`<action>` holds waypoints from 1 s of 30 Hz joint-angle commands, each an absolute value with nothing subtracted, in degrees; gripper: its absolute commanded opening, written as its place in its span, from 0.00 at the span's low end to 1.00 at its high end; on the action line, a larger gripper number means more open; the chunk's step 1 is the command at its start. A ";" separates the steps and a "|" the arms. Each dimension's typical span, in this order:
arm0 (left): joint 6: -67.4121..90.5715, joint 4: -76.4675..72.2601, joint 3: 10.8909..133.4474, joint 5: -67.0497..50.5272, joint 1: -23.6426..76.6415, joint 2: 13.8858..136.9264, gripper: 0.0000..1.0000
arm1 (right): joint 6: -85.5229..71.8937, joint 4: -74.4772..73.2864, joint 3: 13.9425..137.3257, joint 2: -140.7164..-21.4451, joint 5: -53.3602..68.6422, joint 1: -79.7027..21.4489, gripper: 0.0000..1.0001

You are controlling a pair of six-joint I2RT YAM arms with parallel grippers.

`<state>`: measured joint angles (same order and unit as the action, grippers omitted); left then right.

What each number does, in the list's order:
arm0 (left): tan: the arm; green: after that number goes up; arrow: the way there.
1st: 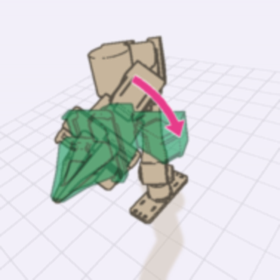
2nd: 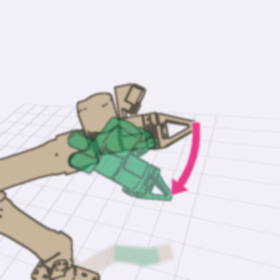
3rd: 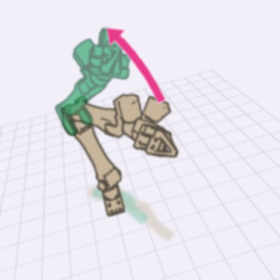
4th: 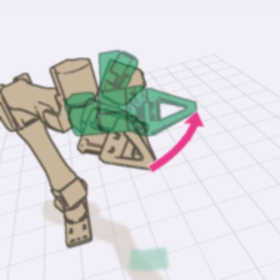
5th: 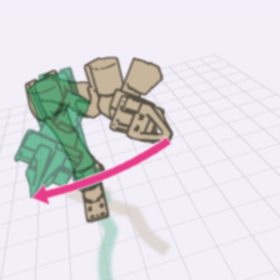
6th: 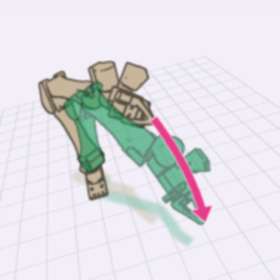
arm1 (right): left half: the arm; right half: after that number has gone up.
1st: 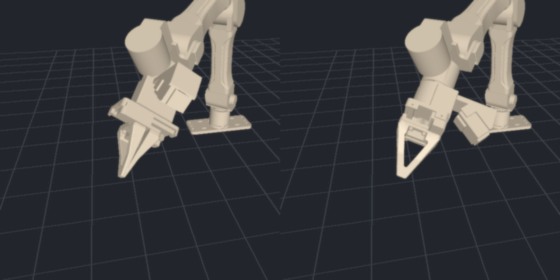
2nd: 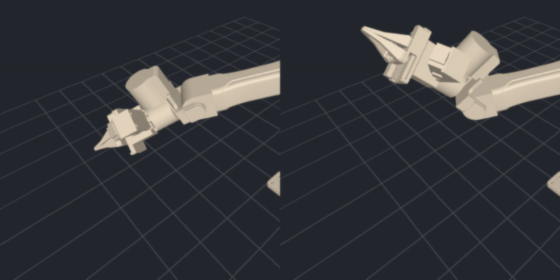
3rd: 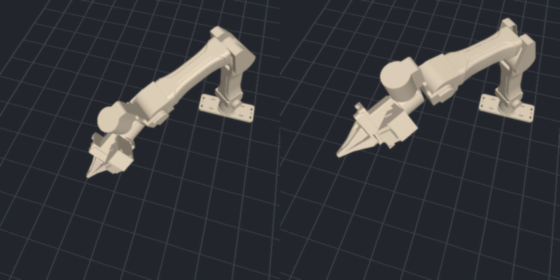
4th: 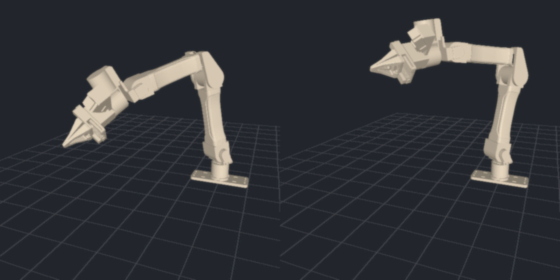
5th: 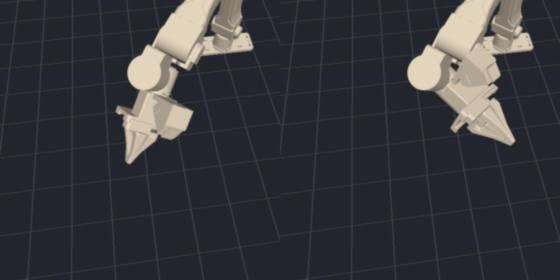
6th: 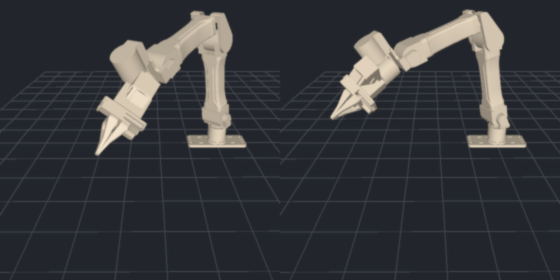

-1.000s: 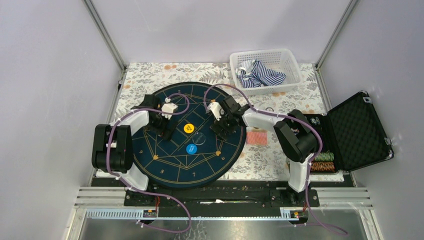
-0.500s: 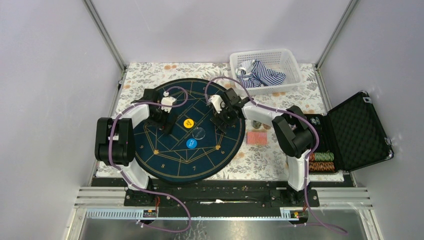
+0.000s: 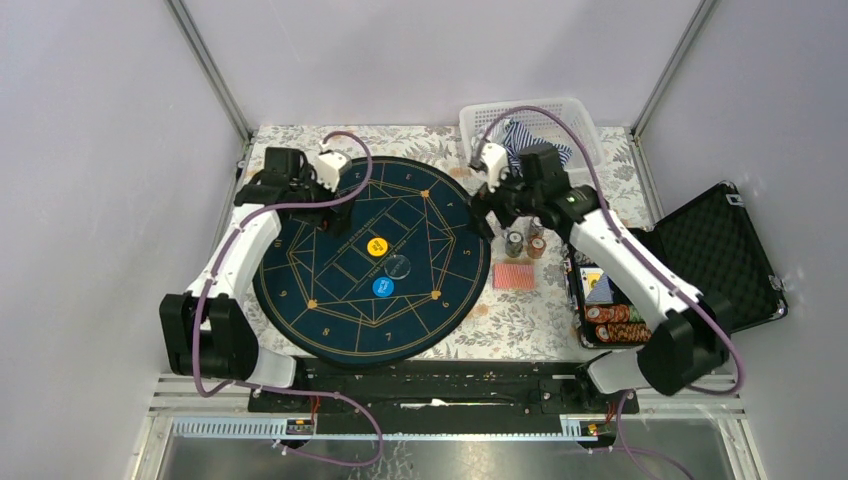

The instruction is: Distribute texas hold em gaming equipment

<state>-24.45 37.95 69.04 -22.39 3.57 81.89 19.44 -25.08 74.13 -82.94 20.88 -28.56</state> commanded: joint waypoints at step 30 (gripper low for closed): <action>-21.89 30.75 68.62 -13.97 31.09 102.70 0.99 | 16.81 -23.81 57.04 -71.69 28.06 -15.12 1.00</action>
